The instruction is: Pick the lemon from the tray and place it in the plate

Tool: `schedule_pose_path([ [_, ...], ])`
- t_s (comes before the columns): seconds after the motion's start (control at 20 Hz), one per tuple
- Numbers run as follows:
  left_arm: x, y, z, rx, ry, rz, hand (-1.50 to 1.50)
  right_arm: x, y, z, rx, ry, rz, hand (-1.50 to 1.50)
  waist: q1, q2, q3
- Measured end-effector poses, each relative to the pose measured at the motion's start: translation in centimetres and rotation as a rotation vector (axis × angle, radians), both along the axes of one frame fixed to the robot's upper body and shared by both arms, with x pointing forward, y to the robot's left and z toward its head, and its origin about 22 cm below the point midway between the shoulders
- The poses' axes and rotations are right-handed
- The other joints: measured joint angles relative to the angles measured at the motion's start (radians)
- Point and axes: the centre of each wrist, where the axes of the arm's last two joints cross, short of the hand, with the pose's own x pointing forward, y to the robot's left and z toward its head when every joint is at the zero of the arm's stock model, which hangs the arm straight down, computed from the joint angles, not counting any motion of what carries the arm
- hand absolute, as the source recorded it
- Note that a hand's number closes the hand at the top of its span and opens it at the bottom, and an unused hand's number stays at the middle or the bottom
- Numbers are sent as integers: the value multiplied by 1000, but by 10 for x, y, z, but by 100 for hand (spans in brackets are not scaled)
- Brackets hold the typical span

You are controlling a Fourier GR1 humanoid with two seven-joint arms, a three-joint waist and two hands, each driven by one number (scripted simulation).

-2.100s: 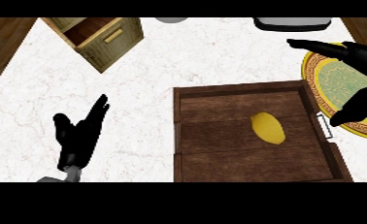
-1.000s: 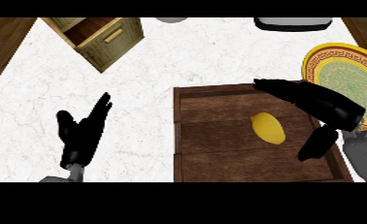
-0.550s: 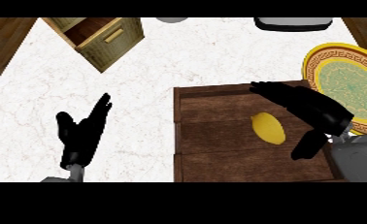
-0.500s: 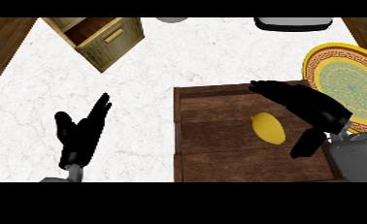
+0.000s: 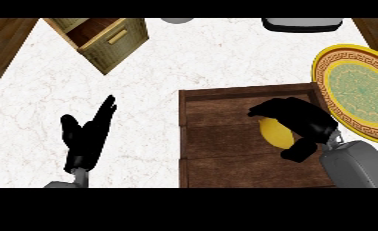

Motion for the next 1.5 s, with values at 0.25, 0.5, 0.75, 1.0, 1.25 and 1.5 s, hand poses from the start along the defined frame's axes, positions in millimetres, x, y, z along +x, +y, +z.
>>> schedule_pose_path([
  [0.25, 1, -2, 1, 1, 6, -3, 0, 5, 0, -6, -24, -59, 56, 150, 1, -2, -2],
  [0.5, -2, 6, -1, -1, -9, -2, 0, 1, 3, -9, -16, -116, 73, 150, 0, -4, -2],
  [0.75, 0, 2, 0, -7, -9, -4, 0, 21, -1, -1, 71, -221, -107, 150, 2, 3, -1],
  [1.0, -3, 4, 3, -5, -23, 10, 0, 39, -41, 12, 58, -337, -654, 150, -22, 19, 0],
  [1.25, -4, 5, 7, -1, -38, 8, 0, 53, -70, 41, 51, -512, -1137, 150, -6, 29, -4],
  [1.5, 0, 0, 12, 2, -60, -17, 0, 66, -86, 76, 90, -708, -1571, 150, 34, 43, -7],
])
